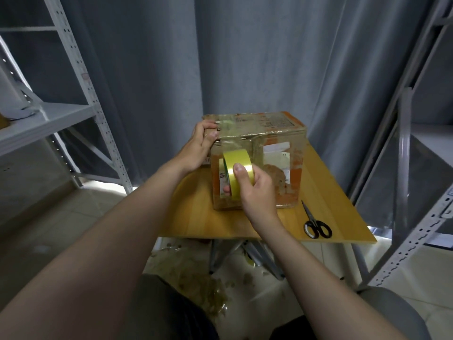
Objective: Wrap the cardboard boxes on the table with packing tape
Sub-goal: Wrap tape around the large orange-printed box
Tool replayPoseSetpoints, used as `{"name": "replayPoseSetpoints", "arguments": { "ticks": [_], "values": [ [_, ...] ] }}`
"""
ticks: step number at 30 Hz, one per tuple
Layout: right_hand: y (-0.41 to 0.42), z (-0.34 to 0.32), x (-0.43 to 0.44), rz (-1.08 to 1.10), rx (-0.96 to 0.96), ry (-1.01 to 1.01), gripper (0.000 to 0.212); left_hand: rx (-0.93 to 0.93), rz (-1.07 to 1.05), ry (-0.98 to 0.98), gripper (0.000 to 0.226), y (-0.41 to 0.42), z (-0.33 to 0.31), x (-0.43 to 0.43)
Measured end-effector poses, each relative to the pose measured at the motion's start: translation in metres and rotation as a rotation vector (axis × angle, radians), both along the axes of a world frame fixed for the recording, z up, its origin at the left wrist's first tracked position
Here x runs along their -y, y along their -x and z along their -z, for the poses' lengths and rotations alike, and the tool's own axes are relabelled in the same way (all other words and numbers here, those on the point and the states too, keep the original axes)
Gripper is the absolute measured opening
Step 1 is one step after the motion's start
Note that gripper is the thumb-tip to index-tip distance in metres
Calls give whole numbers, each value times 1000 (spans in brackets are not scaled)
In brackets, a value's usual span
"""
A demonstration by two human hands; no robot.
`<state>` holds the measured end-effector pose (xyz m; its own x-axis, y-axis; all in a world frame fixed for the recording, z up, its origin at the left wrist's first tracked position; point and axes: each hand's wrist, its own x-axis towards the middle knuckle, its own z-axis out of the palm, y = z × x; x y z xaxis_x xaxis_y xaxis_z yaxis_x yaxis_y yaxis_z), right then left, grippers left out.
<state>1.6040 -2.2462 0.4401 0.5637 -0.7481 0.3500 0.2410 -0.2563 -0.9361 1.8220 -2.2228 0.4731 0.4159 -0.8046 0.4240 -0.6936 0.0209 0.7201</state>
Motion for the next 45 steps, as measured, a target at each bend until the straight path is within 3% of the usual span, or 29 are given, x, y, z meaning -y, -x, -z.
{"name": "replayPoseSetpoints", "arguments": {
  "ticks": [9,14,22,25,29,33,37,41,45],
  "values": [
    [-5,45,2,28,-146,-83,29,-39,16,-7,34,6,-2,-4],
    [-11,66,2,31,-257,-259,30,-61,27,-9,31,6,-1,-4],
    [-15,71,9,-19,-247,-278,33,-89,5,33,34,10,3,-3],
    [-9,70,20,86,-310,-174,37,-175,-42,105,48,20,7,-2],
    [12,68,50,378,-240,-168,19,-398,-189,145,67,35,28,-7],
    [30,69,91,660,-227,-256,20,-611,-251,58,44,49,76,-17],
    [32,75,110,505,-332,-343,37,-635,-280,-58,32,61,106,-20],
    [27,71,104,511,-356,-299,39,-827,-206,-17,7,60,109,-26],
    [28,67,96,525,-346,-291,31,-671,-114,-82,50,65,102,-39]
  ]
}}
